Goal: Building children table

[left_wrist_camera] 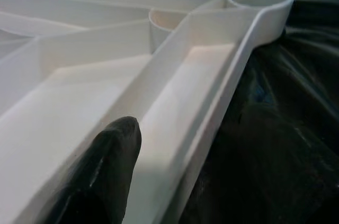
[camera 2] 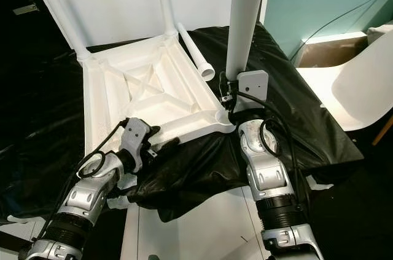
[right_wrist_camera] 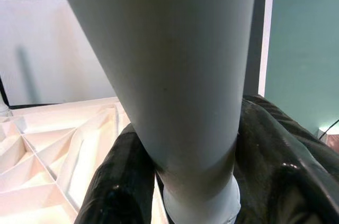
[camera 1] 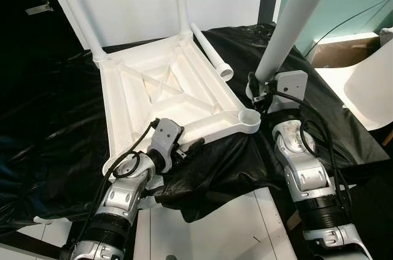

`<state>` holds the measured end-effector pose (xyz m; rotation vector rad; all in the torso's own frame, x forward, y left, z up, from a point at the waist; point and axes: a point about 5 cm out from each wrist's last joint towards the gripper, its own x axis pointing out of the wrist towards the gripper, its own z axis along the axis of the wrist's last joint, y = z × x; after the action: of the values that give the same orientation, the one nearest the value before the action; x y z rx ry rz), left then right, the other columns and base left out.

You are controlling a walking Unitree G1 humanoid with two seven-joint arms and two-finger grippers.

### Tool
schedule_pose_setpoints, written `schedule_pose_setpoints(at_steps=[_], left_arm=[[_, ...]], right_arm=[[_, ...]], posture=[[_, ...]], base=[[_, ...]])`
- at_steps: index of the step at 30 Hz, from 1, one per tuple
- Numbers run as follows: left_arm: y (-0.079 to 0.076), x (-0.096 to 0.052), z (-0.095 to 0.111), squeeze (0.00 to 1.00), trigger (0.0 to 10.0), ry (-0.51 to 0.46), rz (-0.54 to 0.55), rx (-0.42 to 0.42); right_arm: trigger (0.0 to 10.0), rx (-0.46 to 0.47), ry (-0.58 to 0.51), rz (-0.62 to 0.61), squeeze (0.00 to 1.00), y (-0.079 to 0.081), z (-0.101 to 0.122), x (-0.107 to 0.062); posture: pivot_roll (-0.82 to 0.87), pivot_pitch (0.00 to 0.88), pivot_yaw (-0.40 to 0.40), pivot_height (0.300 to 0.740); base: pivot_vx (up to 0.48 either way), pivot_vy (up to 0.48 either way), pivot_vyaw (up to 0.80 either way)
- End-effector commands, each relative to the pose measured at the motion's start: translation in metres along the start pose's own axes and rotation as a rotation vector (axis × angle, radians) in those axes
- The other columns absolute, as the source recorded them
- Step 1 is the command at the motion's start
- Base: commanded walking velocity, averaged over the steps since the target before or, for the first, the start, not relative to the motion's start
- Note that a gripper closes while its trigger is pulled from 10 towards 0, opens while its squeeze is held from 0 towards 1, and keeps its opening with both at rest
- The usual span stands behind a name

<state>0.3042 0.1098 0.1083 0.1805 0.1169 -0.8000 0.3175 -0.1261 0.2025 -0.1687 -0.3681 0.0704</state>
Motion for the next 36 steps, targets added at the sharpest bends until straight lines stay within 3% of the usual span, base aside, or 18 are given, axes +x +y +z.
schedule_pose_setpoints(at_steps=[1, 10, 20, 21, 25, 26, 28, 29, 36], left_arm=[[-0.006, 0.002, -0.004, 0.03, 10.0, 0.038, -0.135, 0.019], [-0.011, 0.013, -0.015, 0.02, 10.0, 0.122, -0.155, 0.038], [-0.018, 0.014, -0.019, 0.0, 10.0, 0.159, -0.209, 0.017], [-0.019, 0.015, -0.019, 0.0, 9.2, 0.158, -0.21, 0.017], [-0.019, 0.015, -0.019, 0.0, 9.2, 0.158, -0.212, 0.015], [-0.019, 0.015, -0.019, 0.0, 3.3, 0.158, -0.217, 0.018], [-0.019, 0.015, -0.019, 0.0, 3.5, 0.157, -0.223, 0.021], [-0.019, 0.014, -0.02, 0.0, 10.0, 0.159, -0.227, 0.026], [-0.021, 0.014, -0.021, 0.0, 10.0, 0.17, -0.241, 0.034]], right_arm=[[10.0, 0.003, -0.012, 0.027, 0.0, 0.005, 0.004, 0.0], [10.0, -0.008, -0.017, 0.12, 0.0, 0.018, 0.006, -0.007], [10.0, -0.009, 0.018, 0.143, 0.0, 0.016, 0.0, -0.013], [10.0, -0.006, 0.033, 0.142, 0.0, 0.014, -0.002, -0.015], [10.0, -0.003, 0.048, 0.141, 0.0, 0.013, -0.005, -0.016], [10.0, 0.0, 0.069, 0.145, 0.0, 0.012, -0.008, -0.019], [10.0, 0.003, 0.091, 0.15, 0.0, 0.011, -0.012, -0.021], [10.0, 0.005, 0.113, 0.156, 0.0, 0.01, -0.016, -0.024], [10.0, 0.021, 0.176, 0.194, 0.0, 0.012, -0.027, -0.031]], posture=[[-0.13, 0.0, 0.092, 0.74], [-0.14, 0.0, 0.1, 0.74], [-0.14, 0.0, 0.106, 0.74], [-0.14, 0.0, 0.107, 0.74], [-0.14, 0.0, 0.107, 0.74], [-0.14, 0.0, 0.109, 0.74], [-0.14, 0.0, 0.111, 0.74], [-0.14, 0.0, 0.112, 0.74], [-0.14, 0.0, 0.117, 0.74]], base=[[0.0, 0.0, 0.0], [0.0, 0.0, 0.0], [0.0, 0.0, 0.0], [0.0, 0.0, 0.0], [0.0, 0.0, 0.0], [0.0, 0.0, 0.0], [0.0, 0.0, 0.0], [0.0, 0.0, 0.0], [0.0, 0.0, 0.0]])
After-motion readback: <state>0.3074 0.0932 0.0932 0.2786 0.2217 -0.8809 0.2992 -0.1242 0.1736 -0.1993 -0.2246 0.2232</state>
